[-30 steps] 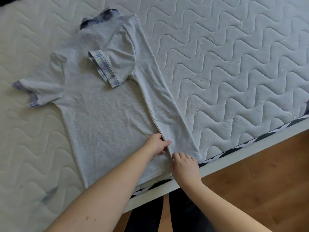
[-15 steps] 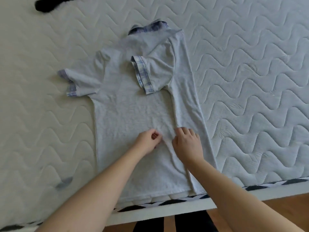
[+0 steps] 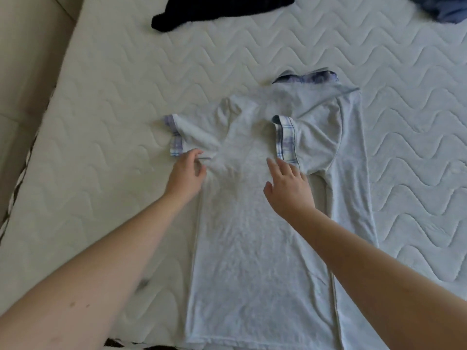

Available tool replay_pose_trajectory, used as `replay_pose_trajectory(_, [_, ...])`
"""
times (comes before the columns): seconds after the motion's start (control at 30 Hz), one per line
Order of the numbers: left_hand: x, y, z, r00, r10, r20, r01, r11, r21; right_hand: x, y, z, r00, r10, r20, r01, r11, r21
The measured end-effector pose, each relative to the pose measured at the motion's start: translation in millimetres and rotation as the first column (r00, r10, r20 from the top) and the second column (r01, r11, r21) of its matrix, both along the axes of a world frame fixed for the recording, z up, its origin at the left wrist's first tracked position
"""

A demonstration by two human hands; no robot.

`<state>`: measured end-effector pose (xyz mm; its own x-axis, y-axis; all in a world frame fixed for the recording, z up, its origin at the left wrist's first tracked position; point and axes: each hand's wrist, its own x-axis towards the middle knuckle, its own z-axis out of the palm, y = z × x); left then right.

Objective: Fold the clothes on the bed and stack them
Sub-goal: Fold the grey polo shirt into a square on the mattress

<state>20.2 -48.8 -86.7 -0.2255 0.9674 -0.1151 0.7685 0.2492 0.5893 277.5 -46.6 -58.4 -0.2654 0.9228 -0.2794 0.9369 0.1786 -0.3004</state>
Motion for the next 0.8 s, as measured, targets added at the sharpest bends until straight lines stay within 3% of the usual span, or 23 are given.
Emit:
replay_pose_trajectory(0.07, [-22,5,0,0.986,0.12,-0.116,-0.109,0.99,0.09,-20,11,-2,0.999,0.048,0.003,-0.048,0.998,-0.027])
replay_pose_trajectory(0.13, [-35,13,1,0.924,0.355,-0.142,-0.347,0.935,0.078,-32,20,-3,0.998,0.06,-0.001,-0.06,0.996,-0.068])
replay_pose_trajectory(0.2, [-46,29,2,0.814,0.581,0.014,-0.575,0.808,-0.125,-48,29,-6,0.998,0.052,-0.034,-0.057,0.988,-0.147])
replay_pose_trajectory(0.3, [-55,54,-1,0.573,0.76,0.306,-0.607,0.645,-0.465,-69,42,-11,0.975,-0.078,-0.21,-0.005,0.93,-0.367])
replay_pose_trajectory(0.43, [-59,71,-15,0.315,0.745,0.588,-0.467,0.661,-0.587,-83,50,-18,0.921,-0.26,-0.29,0.086,0.862,-0.5])
replay_pose_trajectory(0.63, [-66,67,-7,0.286,0.711,0.643,-0.39,0.699,-0.599,-98,64,-21,0.902,-0.347,-0.257,0.115,0.766,-0.632])
replay_pose_trajectory(0.73, [-47,69,19,0.041,0.592,0.805,-0.228,0.79,-0.57,-93,75,-13,0.881,-0.39,-0.268,0.094,0.699,-0.709])
replay_pose_trajectory(0.77, [-36,72,28,-0.004,0.542,0.841,-0.197,0.824,-0.532,-89,79,-9,0.872,-0.399,-0.283,0.087,0.696,-0.712])
replay_pose_trajectory(0.8, [-23,76,36,0.022,0.497,0.867,-0.194,0.853,-0.484,-86,83,-6,0.833,-0.448,-0.325,0.101,0.7,-0.707])
